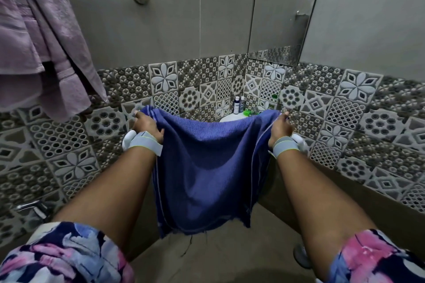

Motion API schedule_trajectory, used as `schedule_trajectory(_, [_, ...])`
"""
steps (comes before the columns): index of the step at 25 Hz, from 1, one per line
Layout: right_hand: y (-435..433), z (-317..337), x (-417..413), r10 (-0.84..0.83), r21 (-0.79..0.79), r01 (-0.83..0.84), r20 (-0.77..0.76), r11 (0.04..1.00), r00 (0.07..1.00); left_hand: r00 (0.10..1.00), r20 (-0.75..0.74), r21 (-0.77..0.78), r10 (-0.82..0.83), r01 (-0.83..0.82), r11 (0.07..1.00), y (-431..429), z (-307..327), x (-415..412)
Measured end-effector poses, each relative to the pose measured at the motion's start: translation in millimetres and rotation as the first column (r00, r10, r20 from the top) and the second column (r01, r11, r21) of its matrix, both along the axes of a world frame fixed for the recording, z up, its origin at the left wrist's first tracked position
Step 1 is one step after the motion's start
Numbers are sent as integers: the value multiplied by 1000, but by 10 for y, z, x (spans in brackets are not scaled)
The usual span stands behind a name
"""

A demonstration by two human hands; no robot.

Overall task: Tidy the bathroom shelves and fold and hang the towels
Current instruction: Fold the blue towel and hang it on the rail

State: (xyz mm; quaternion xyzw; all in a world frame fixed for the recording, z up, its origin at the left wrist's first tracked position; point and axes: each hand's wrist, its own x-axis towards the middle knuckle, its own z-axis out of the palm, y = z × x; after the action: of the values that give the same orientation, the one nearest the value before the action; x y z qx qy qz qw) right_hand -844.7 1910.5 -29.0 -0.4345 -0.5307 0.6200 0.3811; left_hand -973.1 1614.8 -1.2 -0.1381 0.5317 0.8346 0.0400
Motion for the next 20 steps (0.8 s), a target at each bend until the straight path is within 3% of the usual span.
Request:
schedule_trajectory(3, [-46, 13, -3, 81, 219, -94, 67, 971, 994, 991, -74, -242, 112, -127, 962, -3, 10, -35])
schedule_trajectory(6, [46, -16, 19, 21, 248, -33, 50, 968, 999, 962, -158, -328, 221, -263, 907, -43, 28, -68])
schedule_trajectory(11, [128, -8, 117, -204, 177, 200, 4, 964, 979, 914, -255, -204, 314, -369, 907, -84, 62, -120])
schedule_trajectory(14, [88, -20, 182, -77, 35, 74, 79, 997, 994, 886, -326, -285, 329, -424, 860, -58, 19, -135])
schedule_trajectory(17, [43, -64, 175, 24, -12, -24, 39, 1000, 999, 851, -386, -327, 355, -486, 811, -35, 16, -86])
schedule_trajectory(18, [11, -77, 180, 48, 27, -49, 55, 998, 997, 842, -410, -344, 351, -499, 795, -37, 26, -65])
schedule_trajectory(20, [-41, -107, 172, 109, 217, -164, 247, 962, 963, 855, -434, -366, 284, -455, 812, -23, 29, -3])
